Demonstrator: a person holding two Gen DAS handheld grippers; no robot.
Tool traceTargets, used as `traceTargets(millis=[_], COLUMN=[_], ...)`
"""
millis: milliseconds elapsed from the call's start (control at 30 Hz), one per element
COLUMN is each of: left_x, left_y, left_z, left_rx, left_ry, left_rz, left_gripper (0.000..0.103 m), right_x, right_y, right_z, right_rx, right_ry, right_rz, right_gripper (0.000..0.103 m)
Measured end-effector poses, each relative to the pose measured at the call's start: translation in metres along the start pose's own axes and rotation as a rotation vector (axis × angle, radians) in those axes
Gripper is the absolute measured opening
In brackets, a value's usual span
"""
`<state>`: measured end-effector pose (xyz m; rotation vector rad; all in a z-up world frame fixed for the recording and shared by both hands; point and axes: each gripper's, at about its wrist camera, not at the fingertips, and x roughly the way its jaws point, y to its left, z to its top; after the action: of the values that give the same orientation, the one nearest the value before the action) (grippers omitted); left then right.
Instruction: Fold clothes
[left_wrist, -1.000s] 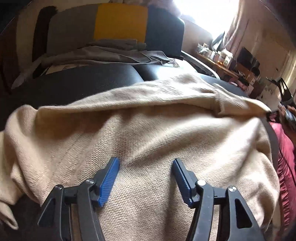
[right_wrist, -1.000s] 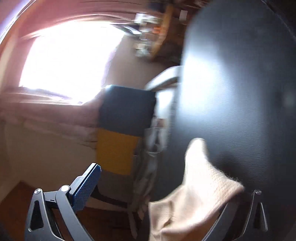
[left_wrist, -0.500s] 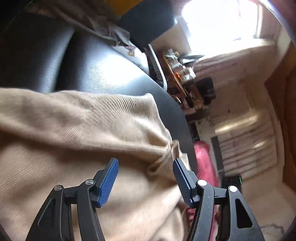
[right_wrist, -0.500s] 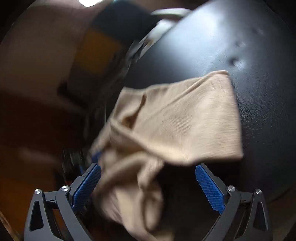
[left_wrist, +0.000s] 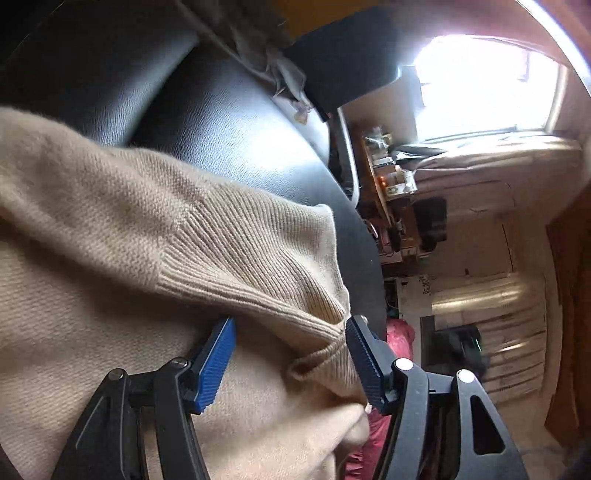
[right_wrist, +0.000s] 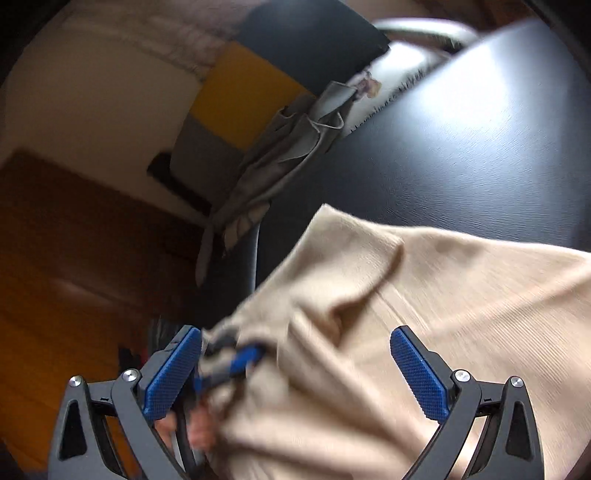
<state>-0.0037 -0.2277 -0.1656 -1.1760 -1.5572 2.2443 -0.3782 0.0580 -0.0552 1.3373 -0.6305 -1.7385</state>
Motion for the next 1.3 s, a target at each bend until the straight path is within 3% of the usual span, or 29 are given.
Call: traceTargets(millis=[133,267,367,400,433,567,633,700,800,867,933,1000,1133,1300], left_x=[0.015,0.022,0.032,0.033,0.032,0.02,0.015,0.001,-0.037,-0.066,-0.09,-0.11,-0.13,-0.111], left_y=[0.001,-0.005,-0.002,0.0,0.002,0.002,0.0,-0.003,-0.007,-0.008,-0.006,-0.005,-0.002,0.005], left_z=[0.01,0.022,0.032,0.034,0.037,0.048,0.054,0.067,0.107,0.132,0.155,0.167,0.154,0.124], left_rx=[-0.033,-0.03,-0.05,-0.064,-0.071,-0.014,0.013,0.051,0.054,0.062,0.071,0.08,0.147,0.27], left_ry=[0.036,-0.025,-0.022,-0.017,-0.019,-0.043,-0.051,-0.092,-0.221,-0.321,-0.399,-0.434,-0.413,-0.343], left_rz=[0.002,-0.024,-0.058,-0.07,-0.08,-0.097,-0.093,-0.097,-0.114,-0.028,0.101,0.195,0.235,0.335], left_gripper=[0.063,0.061,0.042,0.026,0.016,0.013,0.011,0.01,0.01,0.012,0.019,0.019,0.025,0.025], right_x=[0.035,0.048,0.057,0.061,0.065,0.097,0.112,0.121,0.125,0.125,0.123,0.121,0.123,0.152], right_y=[-0.018,-0.02,-0.016,-0.009,-0.002,0.026,0.038,0.048,0.076,0.093,0.105,0.115,0.129,0.118], right_z=[0.011,0.01,0.013,0.013,0.014,0.016,0.019,0.027,0.058,0.08,0.099,0.109,0.09,0.052], right_rx=[0.119,0.136,0.139,0.124,0.101,0.039,0.025,0.049,0.051,0.046,0.049,0.044,-0.085,-0.205], right_ry=[0.036,0.039,0.064,0.091,0.119,0.297,0.318,0.289,0.15,0.052,-0.033,-0.06,-0.004,0.153], right_rz=[0.006,0.015,-0.001,-0.036,-0.064,-0.078,-0.071,0.035,0.254,0.34,0.347,0.314,0.178,0.071], right_gripper=[0.103,0.103,0.103,0.103,0.103,0.103,0.103,0.103,0.103,0.103,0.103,0.103,0.103,0.103])
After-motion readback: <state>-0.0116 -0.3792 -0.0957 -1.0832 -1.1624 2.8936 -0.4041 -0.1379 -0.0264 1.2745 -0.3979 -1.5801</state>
